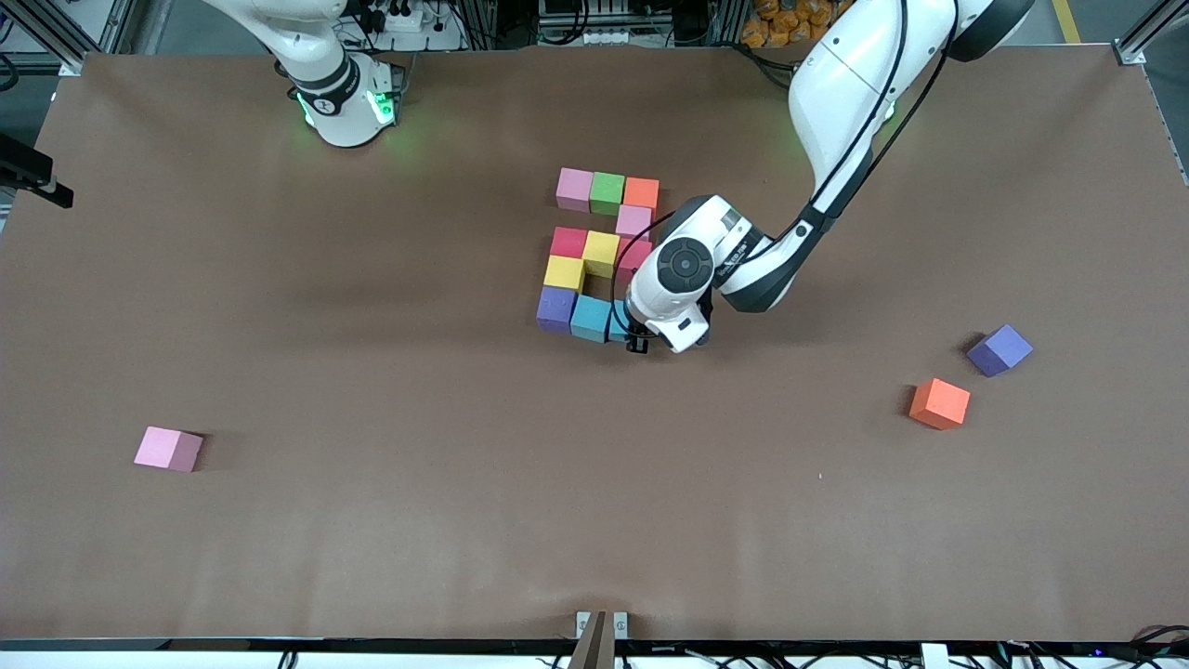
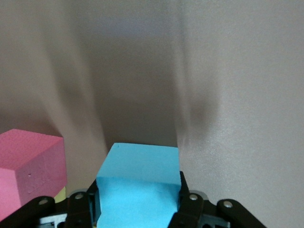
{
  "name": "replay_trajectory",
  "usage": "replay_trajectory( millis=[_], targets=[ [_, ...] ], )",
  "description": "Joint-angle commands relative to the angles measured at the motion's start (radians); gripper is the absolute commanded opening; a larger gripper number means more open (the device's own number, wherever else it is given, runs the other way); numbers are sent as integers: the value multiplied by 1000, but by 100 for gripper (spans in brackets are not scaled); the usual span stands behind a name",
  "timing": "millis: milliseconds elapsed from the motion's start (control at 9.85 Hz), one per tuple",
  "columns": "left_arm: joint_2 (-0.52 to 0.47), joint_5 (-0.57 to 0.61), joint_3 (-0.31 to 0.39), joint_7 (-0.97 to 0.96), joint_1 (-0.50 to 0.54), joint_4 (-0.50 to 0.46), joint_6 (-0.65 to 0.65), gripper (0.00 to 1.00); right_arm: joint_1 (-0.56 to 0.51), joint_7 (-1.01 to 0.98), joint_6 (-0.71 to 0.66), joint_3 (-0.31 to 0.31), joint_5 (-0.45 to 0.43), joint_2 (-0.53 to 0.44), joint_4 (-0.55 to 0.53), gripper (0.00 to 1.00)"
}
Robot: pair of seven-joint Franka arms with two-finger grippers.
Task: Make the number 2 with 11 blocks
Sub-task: 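Lower the cyan cube beside the other cyan cube with the left gripper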
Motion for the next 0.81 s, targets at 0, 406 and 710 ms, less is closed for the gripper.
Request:
replay_trajectory(
  millis=[0,406,710],
  targets=[
    [11,30,7,-22,-11,24,-19,25,-1,12,-4,3,14,8,18,100],
    [11,35,8,-22,-11,38,-19,32,-1,12,-4,5,14,10,16,100],
    [11,76,6,-25,-14,37,-19,44,-1,12,-4,5,14,10,18,100]
  ],
)
